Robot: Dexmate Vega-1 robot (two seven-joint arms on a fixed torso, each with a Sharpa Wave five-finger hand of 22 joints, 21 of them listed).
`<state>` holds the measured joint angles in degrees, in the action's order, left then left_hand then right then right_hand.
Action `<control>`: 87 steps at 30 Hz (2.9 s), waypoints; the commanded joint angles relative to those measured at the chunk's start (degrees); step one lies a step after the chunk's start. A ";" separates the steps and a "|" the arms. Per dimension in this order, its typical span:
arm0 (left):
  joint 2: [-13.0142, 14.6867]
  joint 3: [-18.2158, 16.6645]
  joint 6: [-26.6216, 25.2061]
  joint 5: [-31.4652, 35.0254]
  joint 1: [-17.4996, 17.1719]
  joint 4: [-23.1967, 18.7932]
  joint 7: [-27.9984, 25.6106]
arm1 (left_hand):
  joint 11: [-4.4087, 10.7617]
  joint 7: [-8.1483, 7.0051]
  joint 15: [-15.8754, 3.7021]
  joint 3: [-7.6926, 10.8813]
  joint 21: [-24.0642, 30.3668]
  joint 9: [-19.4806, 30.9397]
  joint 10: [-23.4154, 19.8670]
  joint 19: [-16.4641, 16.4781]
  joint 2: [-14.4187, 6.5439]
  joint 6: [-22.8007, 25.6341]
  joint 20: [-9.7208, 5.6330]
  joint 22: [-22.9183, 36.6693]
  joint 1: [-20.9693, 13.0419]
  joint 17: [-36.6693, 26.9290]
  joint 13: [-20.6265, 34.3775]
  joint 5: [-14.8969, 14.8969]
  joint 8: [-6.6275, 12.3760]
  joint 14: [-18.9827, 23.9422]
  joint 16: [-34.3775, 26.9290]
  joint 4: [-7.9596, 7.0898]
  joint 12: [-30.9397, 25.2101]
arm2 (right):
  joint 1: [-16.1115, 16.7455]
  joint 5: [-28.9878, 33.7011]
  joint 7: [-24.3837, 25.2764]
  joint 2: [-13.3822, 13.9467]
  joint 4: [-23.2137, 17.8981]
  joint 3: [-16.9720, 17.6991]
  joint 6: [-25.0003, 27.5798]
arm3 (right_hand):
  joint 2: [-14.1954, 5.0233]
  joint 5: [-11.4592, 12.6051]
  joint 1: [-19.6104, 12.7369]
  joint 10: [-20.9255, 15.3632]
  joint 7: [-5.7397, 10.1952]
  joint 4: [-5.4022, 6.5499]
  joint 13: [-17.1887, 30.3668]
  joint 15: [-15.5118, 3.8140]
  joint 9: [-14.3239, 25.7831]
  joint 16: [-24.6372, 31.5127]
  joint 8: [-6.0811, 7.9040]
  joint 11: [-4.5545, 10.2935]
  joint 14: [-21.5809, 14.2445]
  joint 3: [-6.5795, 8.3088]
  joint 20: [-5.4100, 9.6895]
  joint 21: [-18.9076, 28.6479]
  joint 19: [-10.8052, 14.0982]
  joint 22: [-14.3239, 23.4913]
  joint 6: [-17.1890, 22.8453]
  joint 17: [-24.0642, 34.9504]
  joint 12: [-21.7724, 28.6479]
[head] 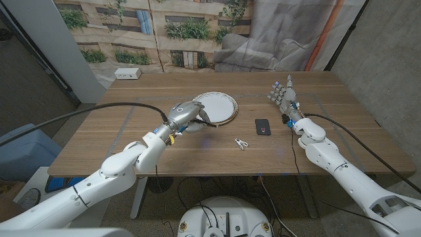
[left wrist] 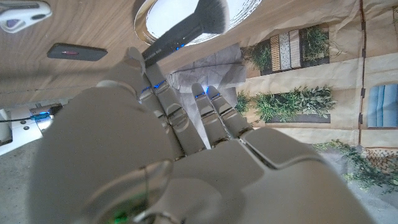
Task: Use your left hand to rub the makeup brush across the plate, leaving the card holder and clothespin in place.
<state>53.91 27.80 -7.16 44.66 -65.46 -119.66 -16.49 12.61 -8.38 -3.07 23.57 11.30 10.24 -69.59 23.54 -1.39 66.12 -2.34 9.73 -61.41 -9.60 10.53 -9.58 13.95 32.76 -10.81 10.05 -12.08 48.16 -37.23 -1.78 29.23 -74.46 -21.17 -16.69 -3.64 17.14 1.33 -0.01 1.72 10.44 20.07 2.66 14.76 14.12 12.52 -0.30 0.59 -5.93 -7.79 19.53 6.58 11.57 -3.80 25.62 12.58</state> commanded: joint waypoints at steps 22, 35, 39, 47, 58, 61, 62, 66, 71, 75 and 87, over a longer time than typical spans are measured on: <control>-12.59 1.82 3.58 -10.04 6.93 12.43 -13.46 | 0.41 0.03 -9.04 -0.86 0.52 0.32 -0.55 1.13 0.08 0.43 -0.89 0.26 -0.82 -0.10 0.29 -0.40 -0.68 1.04 0.17 -0.19 0.22 | 0.01 -0.01 0.04 0.01 -0.01 -0.01 0.03 | -5.77 0.38 -0.09 0.43 0.00 0.41 0.07 0.54 0.14 0.21 0.29 -0.11 0.05 0.10 -0.42 0.39 0.03 0.32 -0.44 0.19 0.39; -17.51 3.25 3.52 -14.46 8.08 16.22 -18.14 | 0.40 0.34 -8.90 -1.30 0.48 0.38 -0.30 1.26 -0.08 0.25 -1.20 0.27 -0.99 -0.13 0.30 -0.52 -1.07 1.63 0.05 -0.27 0.47 | 0.01 -0.02 0.04 0.01 -0.01 -0.01 0.04 | -5.78 0.38 -0.09 0.46 -0.03 0.42 0.07 0.48 0.14 0.20 0.28 -0.05 0.07 0.11 -0.39 0.39 0.02 0.32 -0.47 0.19 0.37; -18.61 3.38 3.87 -16.62 8.26 17.23 -18.63 | 0.41 0.40 -8.88 -1.42 0.48 0.40 -0.24 1.31 -0.06 0.30 -1.19 0.27 -1.04 -0.13 0.31 -0.54 -1.12 1.78 0.03 -0.25 0.52 | 0.01 -0.02 0.05 0.02 -0.04 -0.01 0.06 | -5.78 0.38 -0.09 0.50 0.00 0.41 0.07 0.51 0.14 0.21 0.28 -0.05 0.04 0.11 -0.38 0.38 0.00 0.32 -0.47 0.19 0.36; -19.65 4.02 5.75 -19.86 9.41 19.07 -18.35 | 0.39 0.38 -8.84 -1.68 0.51 0.44 -0.02 1.48 -0.03 0.14 -0.93 0.29 -1.16 -0.13 0.32 -0.58 -1.33 2.02 0.03 -0.24 0.65 | 0.05 -0.03 0.07 0.05 -0.12 0.01 0.09 | -5.78 0.38 -0.09 0.50 -0.05 0.42 0.08 0.45 0.14 0.21 0.28 0.02 0.05 0.11 -0.39 0.37 -0.03 0.32 -0.46 0.19 0.36; -23.96 3.67 6.16 -28.08 10.67 21.77 -17.29 | 0.35 -0.03 -8.73 -2.19 0.54 0.52 1.01 1.63 0.14 0.08 -0.75 0.35 -1.07 -0.05 0.30 -0.57 -1.54 1.95 0.24 -0.32 1.07 | 0.11 -0.07 0.09 0.12 -0.24 0.05 0.14 | -5.78 0.38 -0.09 0.46 -0.08 0.42 0.07 0.51 0.14 0.21 0.26 -0.05 0.05 0.11 -0.38 0.38 0.00 0.32 -0.51 0.19 0.38; -24.65 3.93 6.14 -29.06 11.21 22.43 -17.37 | 0.35 -0.02 -8.73 -2.26 0.56 0.53 1.16 1.70 0.16 0.05 -0.73 0.36 -1.06 -0.02 0.30 -0.58 -1.58 1.81 0.32 -0.33 1.12 | 0.11 -0.06 0.09 0.12 -0.22 0.05 0.13 | -5.78 0.38 -0.09 0.43 -0.04 0.42 0.07 0.49 0.14 0.21 0.27 -0.03 0.04 0.11 -0.39 0.38 0.00 0.32 -0.50 0.19 0.39; -24.88 4.09 6.64 -29.22 11.44 22.92 -17.66 | 0.35 0.01 -8.74 -2.29 0.58 0.54 1.20 1.74 0.16 0.07 -0.70 0.37 -1.06 -0.01 0.30 -0.58 -1.59 1.77 0.35 -0.34 1.14 | 0.11 -0.06 0.08 0.12 -0.22 0.05 0.12 | -5.78 0.38 -0.09 0.41 -0.02 0.42 0.07 0.51 0.14 0.22 0.27 -0.04 0.02 0.11 -0.39 0.38 0.00 0.32 -0.49 0.19 0.40; -25.94 4.56 6.42 -30.16 12.22 24.05 -17.97 | 0.35 -0.24 -8.76 -2.37 0.67 0.56 1.40 1.99 0.08 0.08 -0.67 0.40 -1.09 0.01 0.30 -0.60 -1.63 1.62 0.44 -0.37 1.20 | 0.11 -0.06 0.09 0.12 -0.23 0.05 0.13 | -5.78 0.38 -0.09 0.44 -0.07 0.42 0.07 0.48 0.14 0.22 0.29 0.15 0.03 0.11 -0.40 0.38 0.00 0.32 -0.45 0.19 0.38; -27.63 4.61 5.48 -32.81 12.89 25.26 -17.77 | 0.35 -0.41 -8.77 -2.47 0.69 0.57 1.60 2.07 0.00 0.07 -0.63 0.42 -1.10 0.02 0.31 -0.61 -1.68 1.54 0.48 -0.41 1.25 | 0.11 -0.06 0.09 0.11 -0.22 0.04 0.13 | -5.77 0.38 -0.09 0.53 -0.05 0.42 0.07 0.46 0.14 0.21 0.31 0.04 0.04 0.10 -0.38 0.39 0.01 0.32 -0.41 0.19 0.35; -28.37 5.01 6.23 -34.53 13.87 27.12 -17.33 | 0.35 -0.52 -8.75 -2.57 0.67 0.58 1.70 2.03 0.01 0.16 -0.58 0.43 -1.08 0.03 0.31 -0.61 -1.68 1.43 0.53 -0.43 1.27 | 0.09 -0.05 0.07 0.10 -0.18 0.04 0.10 | -5.77 0.38 -0.09 0.56 -0.03 0.42 0.08 0.52 0.14 0.22 0.29 -0.09 0.02 0.10 -0.42 0.38 0.00 0.32 -0.45 0.19 0.34; -30.73 6.09 7.24 -39.41 16.23 31.81 -15.73 | 0.36 -0.81 -8.76 -3.07 0.13 0.61 1.71 0.71 0.12 0.29 -0.28 0.43 -0.93 0.15 0.34 -0.63 -1.80 0.09 0.96 -0.50 1.20 | 0.08 -0.06 0.05 0.09 -0.14 0.04 0.09 | -5.78 0.38 -0.09 0.46 -0.03 0.42 0.08 0.47 0.14 0.23 0.27 -0.11 0.01 0.10 -0.38 0.39 0.02 0.32 -0.48 0.19 0.39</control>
<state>25.54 33.22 -0.48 9.97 -51.01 -91.54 -33.35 12.89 -8.82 -3.25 20.60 11.76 10.52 -68.22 24.52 -1.53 66.33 -2.54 10.01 -61.85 -9.32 10.80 -9.97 12.40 33.11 -10.14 9.62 -10.96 48.25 -37.28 -1.68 29.34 -74.66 -21.13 -16.56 -3.63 17.14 1.33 -0.01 1.72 10.44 20.07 2.67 14.76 14.12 12.52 -0.30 0.59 -5.93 -7.79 19.53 6.58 11.57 -3.80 25.62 12.58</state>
